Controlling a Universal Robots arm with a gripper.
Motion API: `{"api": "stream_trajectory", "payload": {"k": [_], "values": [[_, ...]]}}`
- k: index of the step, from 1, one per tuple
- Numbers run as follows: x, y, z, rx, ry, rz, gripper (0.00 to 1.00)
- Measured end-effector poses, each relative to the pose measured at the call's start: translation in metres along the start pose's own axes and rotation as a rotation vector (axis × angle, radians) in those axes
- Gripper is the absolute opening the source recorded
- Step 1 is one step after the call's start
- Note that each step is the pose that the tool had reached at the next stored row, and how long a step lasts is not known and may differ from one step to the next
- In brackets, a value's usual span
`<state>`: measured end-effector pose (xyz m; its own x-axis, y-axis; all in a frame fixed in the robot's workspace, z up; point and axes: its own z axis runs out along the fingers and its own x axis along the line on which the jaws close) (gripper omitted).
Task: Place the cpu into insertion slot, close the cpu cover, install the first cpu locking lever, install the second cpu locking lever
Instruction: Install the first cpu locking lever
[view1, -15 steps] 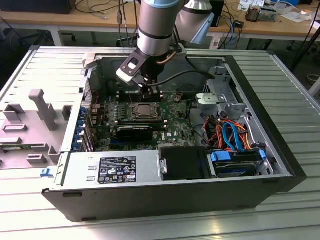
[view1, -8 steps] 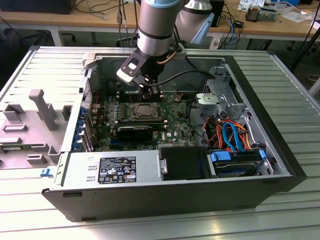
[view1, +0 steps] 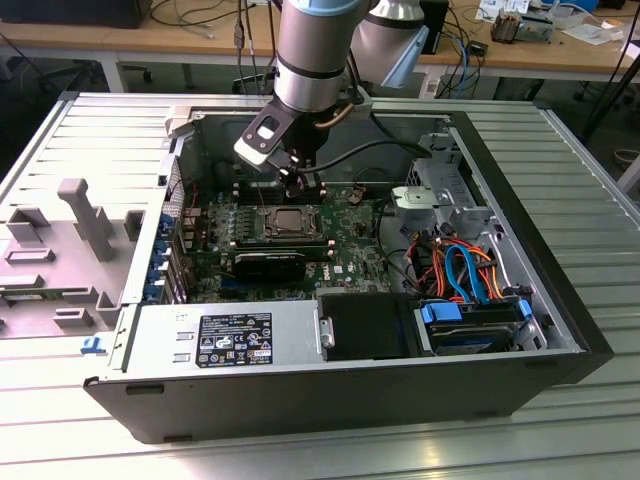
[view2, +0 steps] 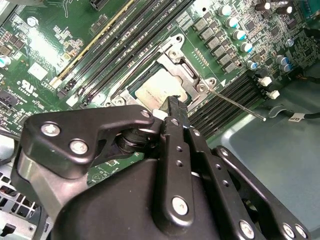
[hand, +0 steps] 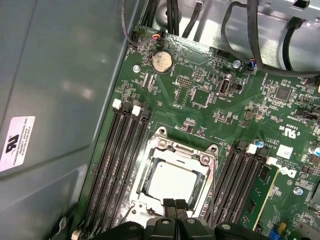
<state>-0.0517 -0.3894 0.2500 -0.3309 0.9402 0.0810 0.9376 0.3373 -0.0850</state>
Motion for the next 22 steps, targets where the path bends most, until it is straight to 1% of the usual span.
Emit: {"api": "stream_trajectory", "payload": {"k": [22], "values": [[0.0, 0.0, 0.0, 0.0036, -0.0038, -0.044, 0.11]]}}
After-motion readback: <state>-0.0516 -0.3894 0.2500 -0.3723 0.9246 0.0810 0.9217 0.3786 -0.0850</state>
